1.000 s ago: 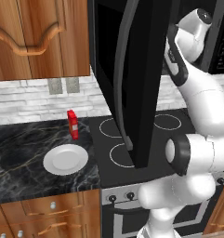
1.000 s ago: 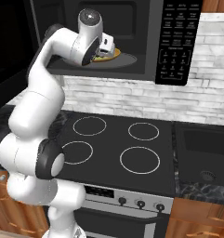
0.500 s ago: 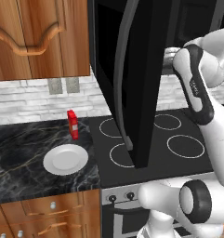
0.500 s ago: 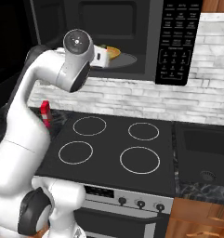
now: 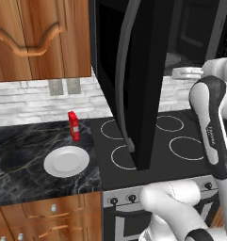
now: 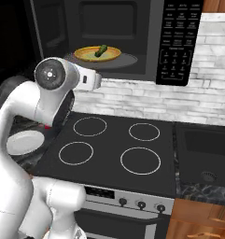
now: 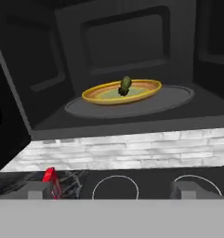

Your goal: Pick the squash from the counter and place it in the microwave.

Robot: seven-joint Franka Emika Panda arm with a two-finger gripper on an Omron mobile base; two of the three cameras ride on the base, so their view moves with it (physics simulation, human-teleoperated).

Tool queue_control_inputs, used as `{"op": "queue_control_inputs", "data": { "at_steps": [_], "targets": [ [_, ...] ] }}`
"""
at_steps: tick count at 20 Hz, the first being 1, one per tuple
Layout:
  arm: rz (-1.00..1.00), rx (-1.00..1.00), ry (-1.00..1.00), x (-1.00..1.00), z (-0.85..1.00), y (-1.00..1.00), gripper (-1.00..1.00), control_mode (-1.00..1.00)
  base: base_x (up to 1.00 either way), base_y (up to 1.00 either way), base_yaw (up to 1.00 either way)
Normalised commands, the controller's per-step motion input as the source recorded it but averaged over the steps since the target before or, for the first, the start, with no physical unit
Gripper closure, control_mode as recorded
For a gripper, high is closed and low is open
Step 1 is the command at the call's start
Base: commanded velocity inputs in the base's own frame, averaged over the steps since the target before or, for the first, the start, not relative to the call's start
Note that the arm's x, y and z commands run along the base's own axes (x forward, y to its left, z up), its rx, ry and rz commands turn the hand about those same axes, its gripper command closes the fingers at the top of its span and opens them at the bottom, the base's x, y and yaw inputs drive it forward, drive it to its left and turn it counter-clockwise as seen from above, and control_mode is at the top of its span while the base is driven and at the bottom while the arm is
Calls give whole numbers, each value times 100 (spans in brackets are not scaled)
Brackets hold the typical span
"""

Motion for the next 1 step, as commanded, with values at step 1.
{"op": "queue_control_inputs", "data": {
  "at_steps": [1],
  "targets": [
    [-8, 0, 0, -100, 0, 0, -100, -100, 0, 0, 0]
  ]
}}
